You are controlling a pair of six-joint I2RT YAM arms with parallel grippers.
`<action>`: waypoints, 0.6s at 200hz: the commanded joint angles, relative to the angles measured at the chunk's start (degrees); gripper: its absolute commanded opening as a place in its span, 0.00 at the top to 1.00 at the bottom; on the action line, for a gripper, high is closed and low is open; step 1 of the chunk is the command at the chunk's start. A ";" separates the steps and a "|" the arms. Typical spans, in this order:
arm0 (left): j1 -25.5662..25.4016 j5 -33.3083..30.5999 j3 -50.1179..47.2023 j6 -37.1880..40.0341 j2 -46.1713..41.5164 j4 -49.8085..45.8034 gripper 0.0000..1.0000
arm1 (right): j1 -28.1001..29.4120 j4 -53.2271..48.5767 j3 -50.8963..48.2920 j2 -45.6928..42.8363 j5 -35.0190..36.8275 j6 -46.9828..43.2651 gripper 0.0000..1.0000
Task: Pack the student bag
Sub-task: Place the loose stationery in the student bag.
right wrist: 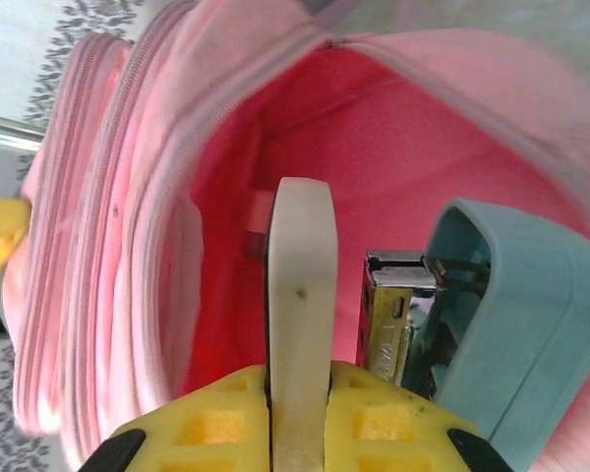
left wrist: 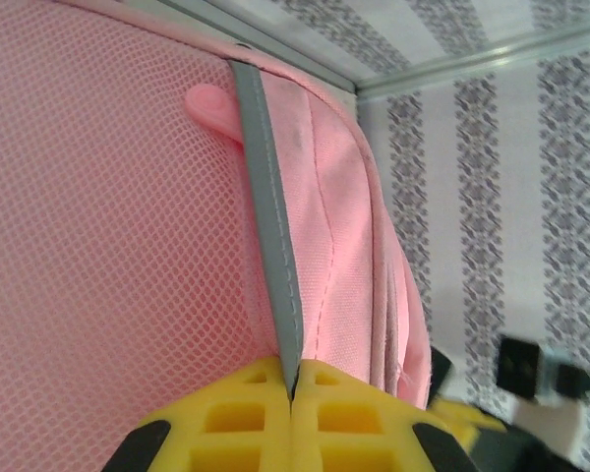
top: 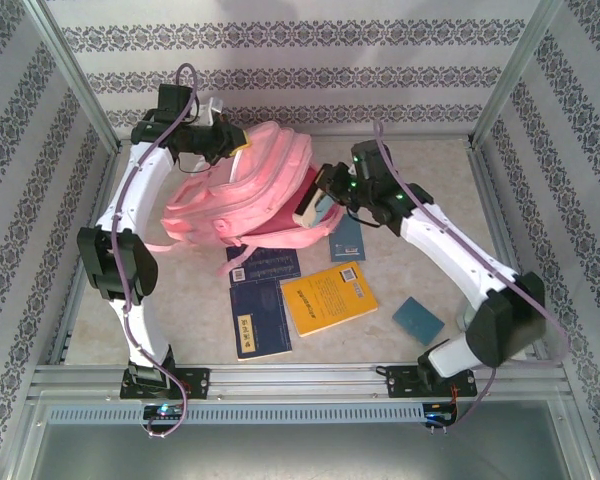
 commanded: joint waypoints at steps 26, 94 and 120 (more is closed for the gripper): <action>-1.14 12.51 -0.80 -3.25 -8.75 10.89 1.00 | 1.05 25.48 1.84 13.27 -9.57 8.94 1.00; -1.57 13.72 -1.83 -4.97 -9.19 13.57 1.00 | 8.41 31.94 16.46 33.94 -7.91 14.45 0.66; -1.52 12.72 -1.75 -3.87 -9.50 12.41 1.00 | 8.99 32.01 18.96 36.49 -7.81 14.53 0.29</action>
